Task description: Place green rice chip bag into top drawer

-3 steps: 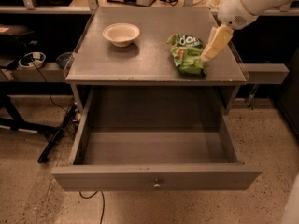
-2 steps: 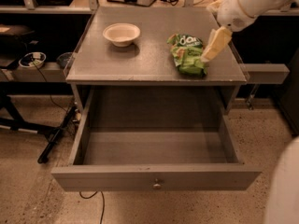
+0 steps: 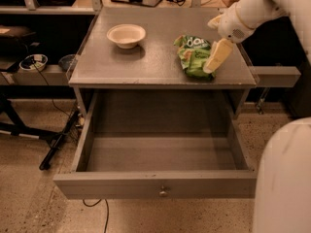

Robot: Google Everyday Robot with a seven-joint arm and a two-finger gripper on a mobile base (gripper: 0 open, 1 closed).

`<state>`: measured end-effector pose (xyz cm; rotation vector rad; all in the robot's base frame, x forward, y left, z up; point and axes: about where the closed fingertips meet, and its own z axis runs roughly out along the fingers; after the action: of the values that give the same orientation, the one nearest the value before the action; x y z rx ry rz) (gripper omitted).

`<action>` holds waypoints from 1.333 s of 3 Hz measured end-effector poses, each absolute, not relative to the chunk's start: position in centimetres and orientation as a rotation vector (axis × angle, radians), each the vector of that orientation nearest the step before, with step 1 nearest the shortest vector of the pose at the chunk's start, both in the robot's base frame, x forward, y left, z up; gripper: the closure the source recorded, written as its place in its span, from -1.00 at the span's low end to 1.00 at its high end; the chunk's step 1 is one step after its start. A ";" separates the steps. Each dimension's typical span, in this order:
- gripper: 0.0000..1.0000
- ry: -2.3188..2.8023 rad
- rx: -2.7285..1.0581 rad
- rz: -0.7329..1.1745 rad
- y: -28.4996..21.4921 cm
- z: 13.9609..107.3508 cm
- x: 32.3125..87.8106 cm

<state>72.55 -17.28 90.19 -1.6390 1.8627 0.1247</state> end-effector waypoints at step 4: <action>-0.66 1.918 -1.639 0.210 -16.9 87.0 73.3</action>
Offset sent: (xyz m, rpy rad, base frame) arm 0.0086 -0.0020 -0.0318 0.0192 0.0979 -0.0113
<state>73.31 -16.94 87.00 -1.6387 1.9179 0.2103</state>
